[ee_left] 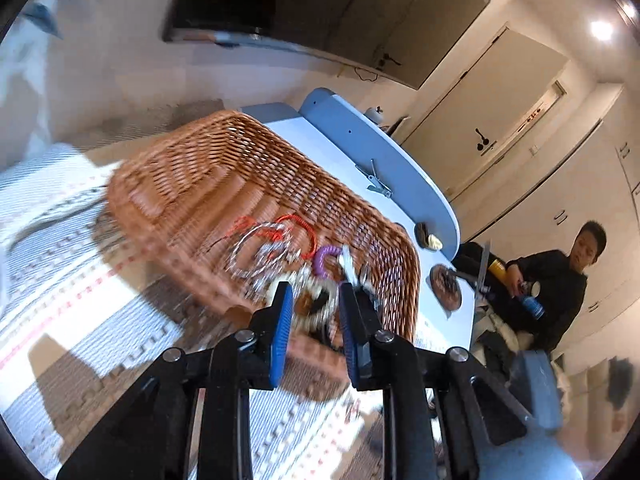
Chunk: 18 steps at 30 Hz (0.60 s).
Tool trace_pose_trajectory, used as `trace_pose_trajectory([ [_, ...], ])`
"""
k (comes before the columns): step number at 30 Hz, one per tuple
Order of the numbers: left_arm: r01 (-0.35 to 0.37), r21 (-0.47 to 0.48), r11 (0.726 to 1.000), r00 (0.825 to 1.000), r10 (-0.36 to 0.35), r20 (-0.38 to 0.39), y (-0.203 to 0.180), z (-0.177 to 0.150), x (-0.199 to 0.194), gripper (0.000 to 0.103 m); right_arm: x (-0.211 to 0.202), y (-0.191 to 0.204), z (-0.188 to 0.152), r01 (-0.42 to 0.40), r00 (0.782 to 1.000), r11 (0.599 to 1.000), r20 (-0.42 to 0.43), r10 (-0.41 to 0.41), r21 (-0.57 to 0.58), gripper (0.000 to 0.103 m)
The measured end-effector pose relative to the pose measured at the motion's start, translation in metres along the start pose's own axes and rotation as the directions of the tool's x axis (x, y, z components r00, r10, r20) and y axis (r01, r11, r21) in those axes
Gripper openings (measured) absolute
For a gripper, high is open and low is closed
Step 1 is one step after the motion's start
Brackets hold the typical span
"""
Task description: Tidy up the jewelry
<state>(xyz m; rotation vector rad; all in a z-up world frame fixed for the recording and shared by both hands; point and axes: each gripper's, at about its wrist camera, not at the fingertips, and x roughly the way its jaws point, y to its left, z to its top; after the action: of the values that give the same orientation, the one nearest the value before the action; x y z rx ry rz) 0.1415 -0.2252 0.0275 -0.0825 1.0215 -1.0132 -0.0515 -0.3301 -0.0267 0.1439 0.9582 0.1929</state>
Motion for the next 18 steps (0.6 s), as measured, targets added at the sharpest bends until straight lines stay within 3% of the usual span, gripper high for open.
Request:
trace_pose_trajectory([
  [1, -0.007, 0.006, 1.000, 1.000, 0.007, 0.009, 0.000, -0.005, -0.009, 0.022, 0.008, 0.004, 0.002, 0.019, 1.000, 1.000, -0.011, -0.019, -0.016, 0.028],
  [8, -0.038, -0.013, 0.999, 0.996, 0.039, 0.076, 0.013, -0.052, -0.077, 0.022, 0.036, -0.001, 0.017, 0.155, 0.988, 0.988, -0.020, -0.155, -0.011, 0.025],
  [10, -0.058, -0.012, 0.998, 0.995, 0.059, 0.081, 0.018, -0.062, -0.086, 0.022, 0.038, 0.006, 0.018, 0.198, 0.980, 0.979, -0.021, -0.199, -0.036, 0.010],
  [11, -0.073, -0.012, 0.997, 0.994, 0.074, 0.084, 0.022, -0.068, -0.091, 0.022, 0.038, 0.009, 0.019, 0.206, 0.978, 0.978, -0.022, -0.207, -0.045, 0.010],
  [15, -0.103, -0.021, 0.994, 0.989, 0.105, 0.102, 0.035, -0.086, -0.111, 0.022, 0.023, 0.020, 0.021, 0.163, 0.987, 0.985, 0.002, -0.163, -0.054, 0.010],
  [18, -0.115, -0.031, 0.993, 0.985, 0.118, 0.123, 0.044, -0.095, -0.127, 0.022, -0.008, 0.028, 0.036, 0.107, 0.992, 0.993, 0.071, -0.104, -0.046, 0.010],
])
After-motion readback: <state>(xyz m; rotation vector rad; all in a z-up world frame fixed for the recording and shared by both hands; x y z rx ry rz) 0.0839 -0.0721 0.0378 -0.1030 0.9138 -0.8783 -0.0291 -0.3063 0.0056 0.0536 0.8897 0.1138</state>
